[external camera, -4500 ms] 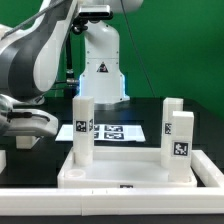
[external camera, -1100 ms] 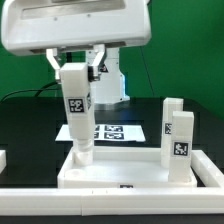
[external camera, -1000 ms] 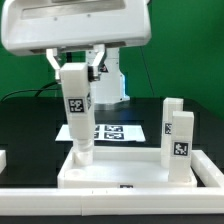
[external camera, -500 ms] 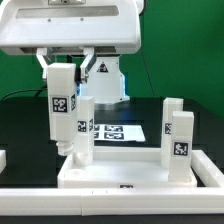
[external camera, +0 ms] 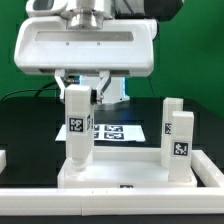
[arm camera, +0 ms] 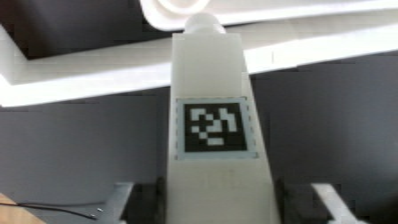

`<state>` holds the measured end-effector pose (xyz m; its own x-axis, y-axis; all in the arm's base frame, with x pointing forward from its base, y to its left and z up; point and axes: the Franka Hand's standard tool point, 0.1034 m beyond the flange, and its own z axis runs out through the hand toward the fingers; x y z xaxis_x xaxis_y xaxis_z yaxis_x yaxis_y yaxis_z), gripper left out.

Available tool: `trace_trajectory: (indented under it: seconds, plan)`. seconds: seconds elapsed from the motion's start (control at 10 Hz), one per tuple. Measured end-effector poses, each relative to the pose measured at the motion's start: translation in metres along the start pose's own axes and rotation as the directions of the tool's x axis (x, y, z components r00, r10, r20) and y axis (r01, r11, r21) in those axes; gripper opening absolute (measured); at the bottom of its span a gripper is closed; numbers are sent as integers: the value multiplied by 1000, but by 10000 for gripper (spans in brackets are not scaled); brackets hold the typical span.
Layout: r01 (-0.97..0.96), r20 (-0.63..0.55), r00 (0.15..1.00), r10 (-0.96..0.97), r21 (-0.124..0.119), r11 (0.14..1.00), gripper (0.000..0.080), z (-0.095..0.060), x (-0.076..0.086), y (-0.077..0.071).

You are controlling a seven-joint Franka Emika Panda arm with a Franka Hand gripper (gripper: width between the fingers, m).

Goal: Assemble desk

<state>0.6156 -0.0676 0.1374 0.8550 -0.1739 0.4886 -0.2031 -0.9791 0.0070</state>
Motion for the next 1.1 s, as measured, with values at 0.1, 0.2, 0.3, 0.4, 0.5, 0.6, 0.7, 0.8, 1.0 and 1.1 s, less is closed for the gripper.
trace_trajectory:
  seconds: [0.1,0.2,0.3,0.4,0.5,0.6,0.7,0.8,1.0,1.1]
  plan:
    - [1,7,1000,-1,-1,1000,288,1,-4,0]
    - [1,9,1000,-1,-1,1000,288,1,-5,0]
    - [-4,21,1000,4,3,1000,288,2,-7,0]
    - [-7,34,999,7,8,1000,288,2,-8,-2]
    - [-7,34,999,7,8,1000,288,3,-8,-1]
    - [-7,34,999,7,7,1000,288,3,-8,-1]
    - [-7,34,999,7,7,1000,288,3,-8,-1]
    - [-4,30,1000,3,9,1000,288,1,-6,-1]
    - [-4,-19,1000,4,25,1000,288,-36,11,13]
    - [0,-16,1000,1,19,1000,288,-36,7,22]
